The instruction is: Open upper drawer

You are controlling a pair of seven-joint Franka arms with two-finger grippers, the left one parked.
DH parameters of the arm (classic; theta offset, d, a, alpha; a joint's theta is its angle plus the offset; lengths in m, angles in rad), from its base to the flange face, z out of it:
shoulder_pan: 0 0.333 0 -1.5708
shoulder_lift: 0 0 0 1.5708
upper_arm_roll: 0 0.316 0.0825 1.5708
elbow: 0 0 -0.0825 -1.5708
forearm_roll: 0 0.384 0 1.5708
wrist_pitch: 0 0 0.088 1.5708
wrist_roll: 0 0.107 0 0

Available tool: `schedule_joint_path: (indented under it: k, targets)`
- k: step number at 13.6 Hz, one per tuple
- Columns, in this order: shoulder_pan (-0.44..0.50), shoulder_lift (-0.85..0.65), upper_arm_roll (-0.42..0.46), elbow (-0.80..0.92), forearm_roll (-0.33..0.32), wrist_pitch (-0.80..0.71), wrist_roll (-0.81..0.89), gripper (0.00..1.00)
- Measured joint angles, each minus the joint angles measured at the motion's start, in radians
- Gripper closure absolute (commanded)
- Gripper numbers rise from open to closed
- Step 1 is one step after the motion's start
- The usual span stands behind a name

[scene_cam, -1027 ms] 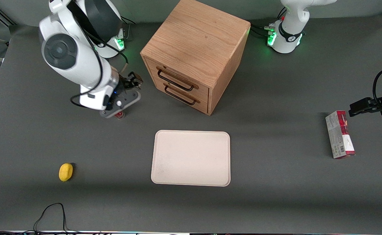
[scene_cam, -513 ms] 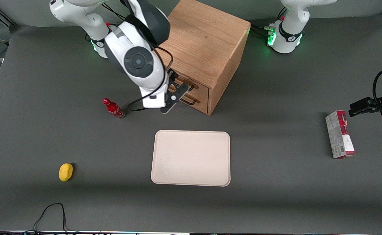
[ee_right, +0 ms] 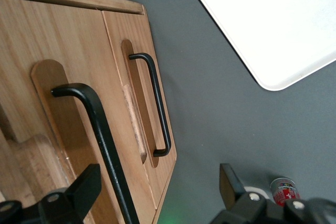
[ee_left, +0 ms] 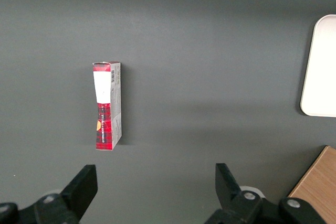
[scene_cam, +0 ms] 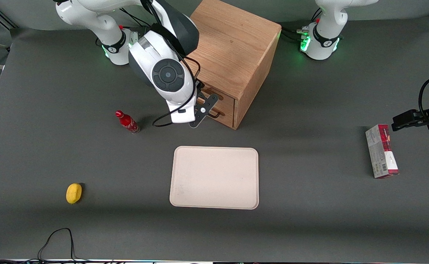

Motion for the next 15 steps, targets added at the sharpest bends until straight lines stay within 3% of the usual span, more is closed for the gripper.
schedule_joint_path:
  k: [10,15]
  targets:
    - [0.006,0.014,0.001,-0.025,0.009,-0.004,-0.003,0.0]
    - [0.004,0.014,-0.008,-0.029,0.054,-0.007,-0.003,0.0]
